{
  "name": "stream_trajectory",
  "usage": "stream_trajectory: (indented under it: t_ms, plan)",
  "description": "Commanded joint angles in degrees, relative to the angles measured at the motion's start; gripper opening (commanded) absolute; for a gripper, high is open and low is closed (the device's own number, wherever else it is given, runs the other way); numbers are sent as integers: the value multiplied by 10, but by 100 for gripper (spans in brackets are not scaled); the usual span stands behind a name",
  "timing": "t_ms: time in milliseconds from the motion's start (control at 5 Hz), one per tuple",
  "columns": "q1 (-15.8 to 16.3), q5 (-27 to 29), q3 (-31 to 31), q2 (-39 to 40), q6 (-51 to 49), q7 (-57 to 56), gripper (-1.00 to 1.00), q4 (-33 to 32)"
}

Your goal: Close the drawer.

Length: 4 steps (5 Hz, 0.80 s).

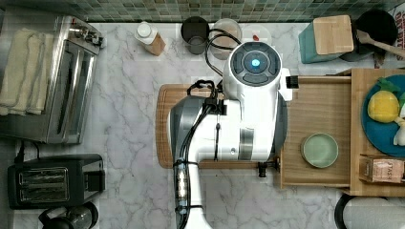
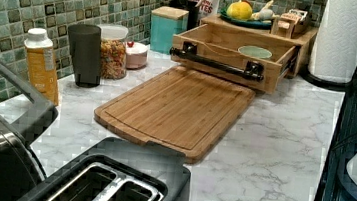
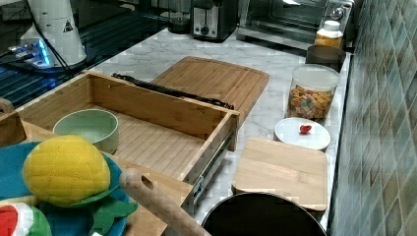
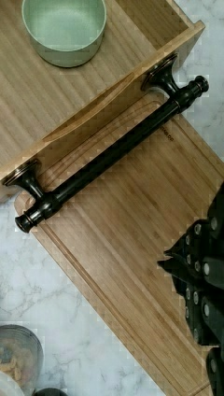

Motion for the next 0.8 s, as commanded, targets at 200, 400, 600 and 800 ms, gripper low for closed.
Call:
stream_trajectory:
  t_ms: [200,400,600,800]
  plan:
    - [-18,40,-11,-17,46,-70,-100,-53]
    - [-20,60,-8,-13,55,-145,-100,-67]
    - [-14,64,3,-8,65,-207,-100,-86]
    - [-1,56,16,-7,121,-271,-100,-124]
